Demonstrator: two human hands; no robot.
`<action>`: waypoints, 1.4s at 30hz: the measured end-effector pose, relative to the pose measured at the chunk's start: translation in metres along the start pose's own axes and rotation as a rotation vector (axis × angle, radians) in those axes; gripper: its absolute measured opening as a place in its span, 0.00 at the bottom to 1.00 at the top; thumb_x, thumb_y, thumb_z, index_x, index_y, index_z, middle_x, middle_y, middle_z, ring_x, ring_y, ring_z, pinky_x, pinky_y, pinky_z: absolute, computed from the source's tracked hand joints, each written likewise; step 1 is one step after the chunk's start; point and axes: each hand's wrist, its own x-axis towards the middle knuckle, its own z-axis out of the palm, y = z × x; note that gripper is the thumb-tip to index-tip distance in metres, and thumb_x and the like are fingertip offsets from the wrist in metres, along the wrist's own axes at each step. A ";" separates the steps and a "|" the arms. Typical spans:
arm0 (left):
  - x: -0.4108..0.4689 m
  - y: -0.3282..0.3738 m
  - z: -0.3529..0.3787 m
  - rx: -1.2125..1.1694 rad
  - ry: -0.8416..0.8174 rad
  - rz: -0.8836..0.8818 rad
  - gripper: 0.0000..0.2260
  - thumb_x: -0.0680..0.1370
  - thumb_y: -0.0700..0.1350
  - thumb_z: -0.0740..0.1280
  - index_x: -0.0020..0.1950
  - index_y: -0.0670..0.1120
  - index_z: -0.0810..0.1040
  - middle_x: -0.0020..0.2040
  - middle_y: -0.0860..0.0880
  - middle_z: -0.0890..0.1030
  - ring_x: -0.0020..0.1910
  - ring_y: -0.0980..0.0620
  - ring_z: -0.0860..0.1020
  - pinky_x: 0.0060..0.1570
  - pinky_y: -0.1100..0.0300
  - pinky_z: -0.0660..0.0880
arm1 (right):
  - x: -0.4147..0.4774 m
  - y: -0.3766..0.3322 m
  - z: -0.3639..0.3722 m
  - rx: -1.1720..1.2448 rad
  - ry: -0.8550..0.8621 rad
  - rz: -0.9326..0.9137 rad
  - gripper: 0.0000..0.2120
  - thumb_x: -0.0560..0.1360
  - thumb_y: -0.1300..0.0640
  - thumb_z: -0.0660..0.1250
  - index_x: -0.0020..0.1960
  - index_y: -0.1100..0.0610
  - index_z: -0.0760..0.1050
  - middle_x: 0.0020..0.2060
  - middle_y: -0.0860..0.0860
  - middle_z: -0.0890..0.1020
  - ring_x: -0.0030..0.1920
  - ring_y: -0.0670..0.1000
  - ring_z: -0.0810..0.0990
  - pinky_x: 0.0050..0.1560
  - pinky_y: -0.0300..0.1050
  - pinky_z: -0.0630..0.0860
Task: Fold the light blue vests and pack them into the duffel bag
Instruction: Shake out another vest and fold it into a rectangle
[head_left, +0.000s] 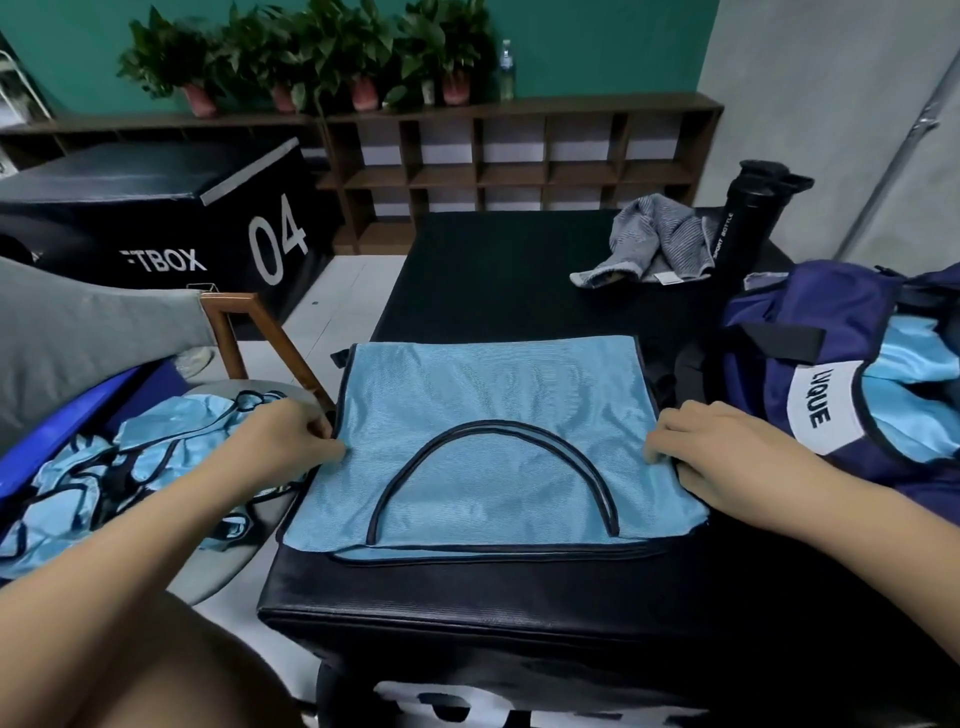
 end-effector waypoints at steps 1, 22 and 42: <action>0.002 0.001 0.000 0.007 0.007 0.006 0.08 0.73 0.49 0.77 0.39 0.47 0.81 0.35 0.49 0.82 0.35 0.50 0.78 0.35 0.57 0.72 | 0.000 -0.001 -0.002 0.005 -0.011 0.003 0.19 0.67 0.64 0.78 0.51 0.44 0.80 0.45 0.39 0.77 0.44 0.47 0.75 0.45 0.48 0.77; 0.185 0.127 0.029 0.109 0.162 0.232 0.07 0.78 0.46 0.72 0.48 0.44 0.77 0.45 0.44 0.81 0.46 0.41 0.78 0.41 0.52 0.72 | 0.005 -0.139 0.002 0.161 0.006 -0.316 0.04 0.82 0.53 0.64 0.55 0.49 0.76 0.44 0.45 0.76 0.46 0.49 0.74 0.52 0.46 0.73; 0.201 0.248 0.076 0.075 0.305 0.420 0.16 0.75 0.42 0.71 0.62 0.49 0.74 0.59 0.47 0.75 0.59 0.42 0.72 0.54 0.50 0.69 | -0.022 -0.070 -0.057 0.208 -0.057 0.079 0.16 0.76 0.55 0.64 0.62 0.45 0.76 0.54 0.41 0.77 0.55 0.48 0.74 0.59 0.48 0.75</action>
